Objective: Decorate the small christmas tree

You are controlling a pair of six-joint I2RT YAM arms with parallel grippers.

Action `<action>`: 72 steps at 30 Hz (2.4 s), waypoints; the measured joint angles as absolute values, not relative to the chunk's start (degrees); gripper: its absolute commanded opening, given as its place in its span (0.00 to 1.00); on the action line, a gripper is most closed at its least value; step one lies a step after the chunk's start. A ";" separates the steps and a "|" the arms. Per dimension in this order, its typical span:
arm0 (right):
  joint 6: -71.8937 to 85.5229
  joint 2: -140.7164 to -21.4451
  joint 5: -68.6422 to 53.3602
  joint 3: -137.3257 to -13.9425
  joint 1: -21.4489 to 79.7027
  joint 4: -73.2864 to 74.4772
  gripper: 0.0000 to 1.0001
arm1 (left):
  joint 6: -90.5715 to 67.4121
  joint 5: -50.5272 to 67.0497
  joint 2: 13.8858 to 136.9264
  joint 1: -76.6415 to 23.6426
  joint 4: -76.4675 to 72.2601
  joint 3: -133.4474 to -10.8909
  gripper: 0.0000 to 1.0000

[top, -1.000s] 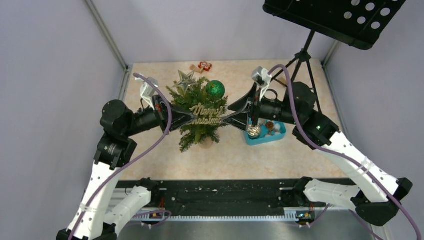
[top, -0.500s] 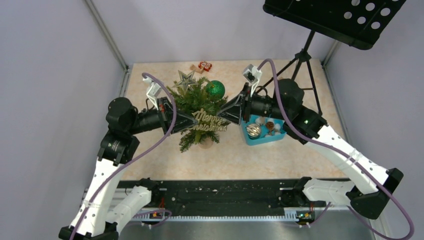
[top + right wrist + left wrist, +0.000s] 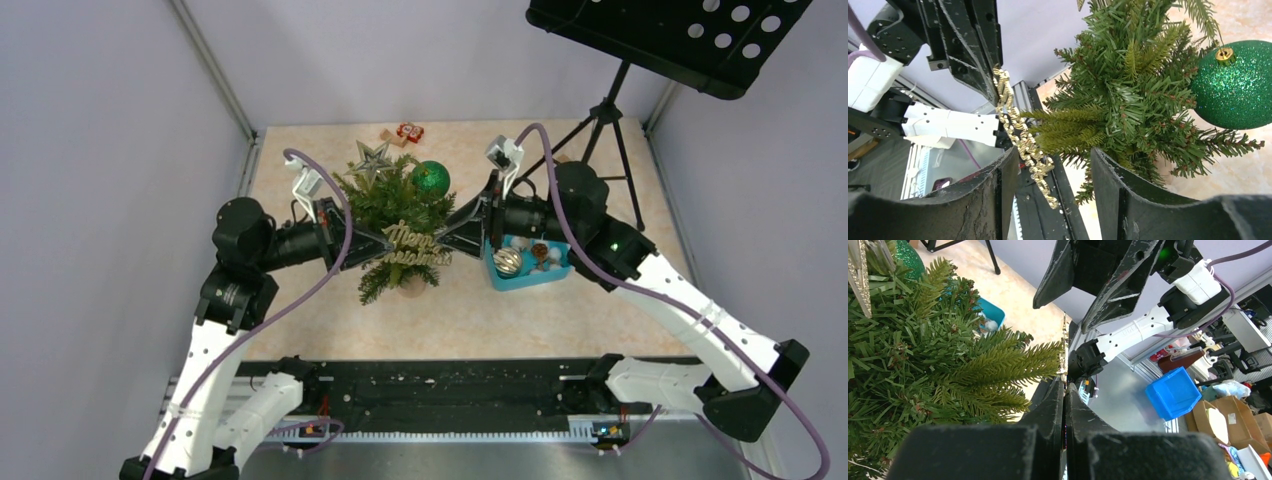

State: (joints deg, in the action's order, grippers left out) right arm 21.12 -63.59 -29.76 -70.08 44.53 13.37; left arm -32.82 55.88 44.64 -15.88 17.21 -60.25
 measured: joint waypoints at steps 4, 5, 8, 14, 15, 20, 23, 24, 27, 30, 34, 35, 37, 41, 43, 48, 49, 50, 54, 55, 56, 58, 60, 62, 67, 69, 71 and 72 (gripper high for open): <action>21.19 -62.61 -31.24 -70.00 44.36 13.08 0.52 | -32.80 55.90 44.31 -15.66 17.19 -59.53 0.00; 21.28 -62.35 -31.64 -69.71 44.36 12.58 0.52 | -32.82 55.88 44.25 -15.59 17.19 -59.42 0.00; 21.76 -62.30 -32.84 -68.82 44.36 11.81 0.51 | -32.84 55.90 44.25 -15.31 17.08 -59.29 0.00; 22.39 -64.05 -34.46 -68.62 44.36 11.09 0.44 | -33.04 55.96 44.23 -15.18 16.32 -58.74 0.00; 22.39 -64.16 -34.54 -68.62 44.34 11.09 0.41 | -33.10 55.99 44.23 -15.11 16.23 -58.67 0.00; 22.11 -64.23 -34.54 -68.55 44.34 11.07 0.17 | -33.12 56.14 44.25 -14.96 15.44 -58.59 0.00; 22.31 -64.25 -34.68 -68.55 44.34 11.05 0.04 | -33.12 56.16 44.25 -14.96 15.31 -58.59 0.00; 22.20 -64.25 -34.87 -68.55 44.34 11.00 0.02 | -33.12 56.16 44.25 -14.94 15.31 -58.59 0.00; 22.33 -64.25 -35.29 -68.55 44.34 10.61 0.00 | -33.08 56.25 44.29 -14.74 15.20 -58.59 0.00; 22.13 -64.27 -34.92 -68.58 44.34 10.70 0.00 | -32.45 56.34 44.60 -14.70 15.35 -58.61 0.00; 21.85 -64.95 -33.85 -69.32 44.34 11.14 0.00 | -31.29 56.31 45.17 -14.63 15.75 -58.61 0.00; 21.67 -65.25 -33.58 -69.60 44.34 11.16 0.00 | -31.16 56.29 45.17 -14.63 15.75 -58.61 0.00; 21.52 -65.41 -33.06 -69.80 44.34 11.31 0.00 | -30.83 56.27 45.12 -14.55 15.81 -58.74 0.00; 21.37 -65.39 -32.80 -70.30 44.34 11.73 0.00 | -30.22 56.29 45.12 -14.55 15.84 -59.05 0.00; 21.06 -65.39 -32.82 -70.72 44.36 12.01 0.00 | -30.09 56.34 45.12 -14.55 15.81 -59.07 0.00; 21.04 -65.36 -32.86 -71.05 44.36 12.67 0.00 | -30.06 56.53 45.12 -14.55 15.77 -59.11 0.00; 21.02 -65.36 -32.86 -71.05 44.36 12.80 0.00 | -30.06 56.62 45.15 -14.55 15.77 -59.16 0.00; 21.02 -65.36 -32.86 -71.07 44.36 12.91 0.00 | -30.06 56.77 45.15 -14.55 15.77 -59.20 0.00; 20.69 -65.34 -32.77 -71.88 44.38 13.54 0.00 | -30.09 56.82 45.17 -14.55 15.75 -59.64 0.00; 20.58 -65.34 -32.75 -72.36 44.40 13.78 0.00 | -30.09 56.80 45.17 -14.55 15.75 -59.77 0.00; 20.56 -65.34 -32.67 -72.75 44.40 13.89 0.00 | -30.09 56.80 45.17 -14.55 15.66 -59.92 0.00; 20.49 -65.36 -32.53 -73.69 44.45 14.57 0.00 | -30.09 56.80 45.17 -14.55 15.42 -60.18 0.00; 20.10 -65.36 -32.23 -74.37 44.45 14.96 0.00 | -30.09 56.80 45.17 -14.55 15.20 -60.34 0.00; 19.62 -65.36 -31.64 -74.41 44.47 15.11 0.00 | -30.09 56.80 45.28 -14.57 15.03 -60.34 0.00; 19.03 -65.87 -30.06 -74.41 44.49 15.46 0.00 | -30.13 56.77 45.93 -14.55 15.03 -60.34 0.00; 18.79 -66.19 -29.61 -74.41 44.47 15.42 0.00 | -30.15 56.77 46.04 -14.55 15.05 -60.34 0.00; 18.59 -66.54 -29.34 -74.41 44.49 15.29 0.00 | -30.13 56.77 46.04 -14.55 15.07 -60.34 0.00; 18.57 -66.70 -29.23 -74.41 44.49 15.14 0.00 | -30.13 56.80 46.04 -14.55 15.11 -60.34 0.00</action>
